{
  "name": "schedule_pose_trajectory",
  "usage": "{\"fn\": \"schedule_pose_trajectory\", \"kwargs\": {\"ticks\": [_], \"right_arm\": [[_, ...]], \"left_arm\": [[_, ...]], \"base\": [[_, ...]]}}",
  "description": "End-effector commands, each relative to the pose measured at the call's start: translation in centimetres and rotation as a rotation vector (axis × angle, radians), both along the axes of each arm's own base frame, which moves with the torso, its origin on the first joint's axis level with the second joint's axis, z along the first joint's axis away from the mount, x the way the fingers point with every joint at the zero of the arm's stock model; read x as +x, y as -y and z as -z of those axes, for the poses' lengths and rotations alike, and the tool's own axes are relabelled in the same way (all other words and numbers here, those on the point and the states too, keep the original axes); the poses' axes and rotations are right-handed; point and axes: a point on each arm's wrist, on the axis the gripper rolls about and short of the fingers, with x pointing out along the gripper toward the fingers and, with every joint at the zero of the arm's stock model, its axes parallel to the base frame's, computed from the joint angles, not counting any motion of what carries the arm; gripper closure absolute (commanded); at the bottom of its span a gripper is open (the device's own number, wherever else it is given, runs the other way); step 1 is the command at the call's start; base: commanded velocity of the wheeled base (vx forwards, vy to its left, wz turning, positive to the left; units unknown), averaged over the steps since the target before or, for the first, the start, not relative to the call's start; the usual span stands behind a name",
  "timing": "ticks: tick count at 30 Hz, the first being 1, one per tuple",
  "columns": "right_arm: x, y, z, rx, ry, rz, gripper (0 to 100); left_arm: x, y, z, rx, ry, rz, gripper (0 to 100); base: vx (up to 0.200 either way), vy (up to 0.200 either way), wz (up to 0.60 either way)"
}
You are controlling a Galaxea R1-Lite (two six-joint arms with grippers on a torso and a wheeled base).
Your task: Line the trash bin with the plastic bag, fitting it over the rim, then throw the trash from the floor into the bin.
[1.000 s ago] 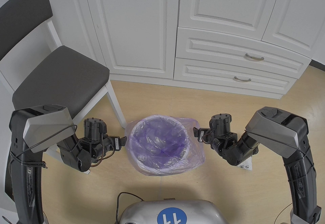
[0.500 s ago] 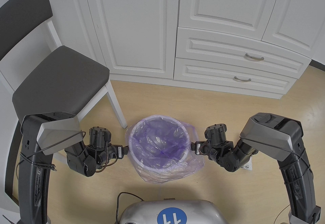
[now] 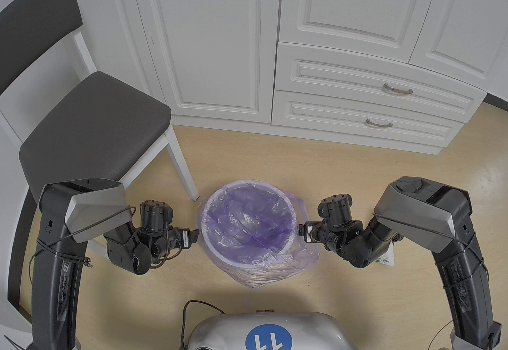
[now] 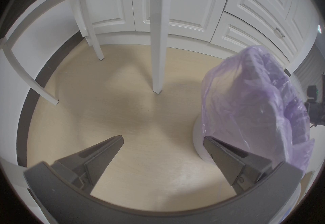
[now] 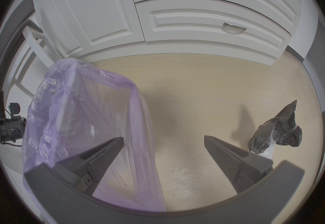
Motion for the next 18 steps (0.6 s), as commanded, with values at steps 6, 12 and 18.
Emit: {"fn": "schedule_pose_trajectory", "kwargs": {"ticks": [6,12,18], "right_arm": [[-0.3,-0.6,-0.3,0.000,0.010,-0.013,0],[-0.4,-0.6,-0.3,-0.012,0.006,-0.020,0],[1.1,-0.1,-0.9,-0.010,0.000,-0.047,0]], "left_arm": [[1.8,-1.8,0.2,0.039,-0.014,-0.069,0],[1.5,-1.6,0.2,0.037,-0.013,-0.066,0],[0.4,-0.7,-1.1,0.020,-0.009,-0.038,0]], "base": [[0.000,0.000,0.00],[0.000,0.000,0.00],[0.000,0.000,0.00]]}}
